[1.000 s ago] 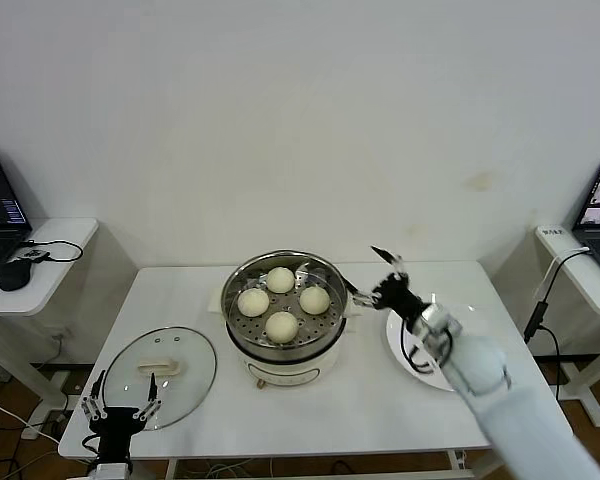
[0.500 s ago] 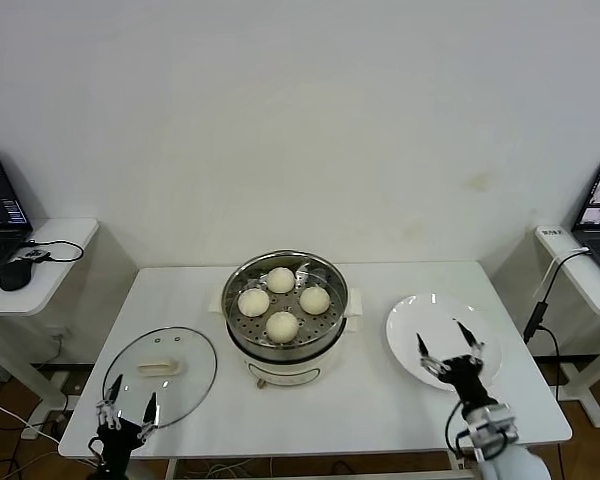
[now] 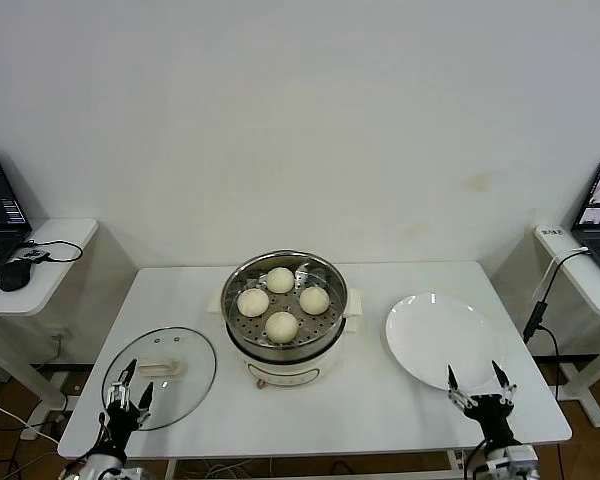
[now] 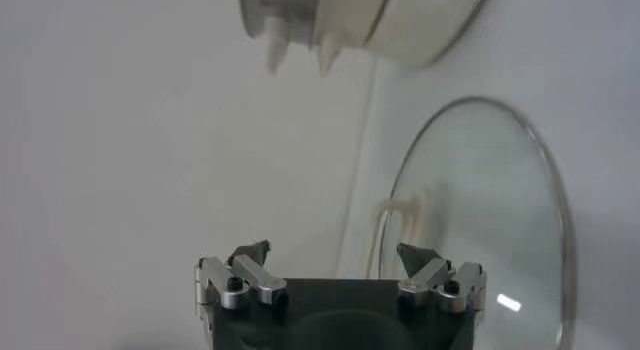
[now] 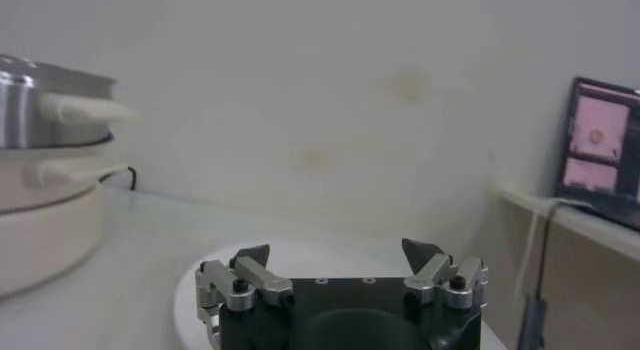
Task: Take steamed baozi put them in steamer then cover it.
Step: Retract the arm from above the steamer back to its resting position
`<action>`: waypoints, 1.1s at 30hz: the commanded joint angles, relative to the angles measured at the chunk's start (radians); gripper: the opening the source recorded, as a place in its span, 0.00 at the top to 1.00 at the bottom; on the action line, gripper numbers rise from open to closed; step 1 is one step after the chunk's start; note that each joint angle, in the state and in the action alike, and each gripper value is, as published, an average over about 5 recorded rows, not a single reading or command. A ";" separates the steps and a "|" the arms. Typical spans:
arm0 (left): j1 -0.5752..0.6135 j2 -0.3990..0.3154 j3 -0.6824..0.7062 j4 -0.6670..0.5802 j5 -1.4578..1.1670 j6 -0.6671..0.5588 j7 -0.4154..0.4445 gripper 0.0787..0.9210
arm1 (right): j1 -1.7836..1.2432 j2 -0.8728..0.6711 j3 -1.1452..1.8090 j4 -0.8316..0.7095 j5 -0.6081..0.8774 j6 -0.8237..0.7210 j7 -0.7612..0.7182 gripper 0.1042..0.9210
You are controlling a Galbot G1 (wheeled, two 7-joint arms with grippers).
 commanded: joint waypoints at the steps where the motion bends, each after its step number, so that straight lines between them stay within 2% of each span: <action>1: -0.143 0.047 0.033 0.103 0.076 0.011 0.008 0.12 | -0.036 0.054 0.046 -0.014 -0.032 0.025 0.001 0.12; 27: -0.262 0.062 0.090 0.209 0.045 0.031 0.062 0.12 | -0.057 0.066 0.034 -0.037 -0.077 0.036 -0.009 0.12; 30: -0.266 0.065 0.095 0.219 0.028 0.033 0.077 0.16 | -0.054 0.066 0.030 -0.041 -0.078 0.034 -0.010 0.12; 33: -0.269 0.069 0.100 0.229 0.015 0.033 0.089 0.25 | -0.055 0.064 0.024 -0.040 -0.076 0.027 -0.013 0.12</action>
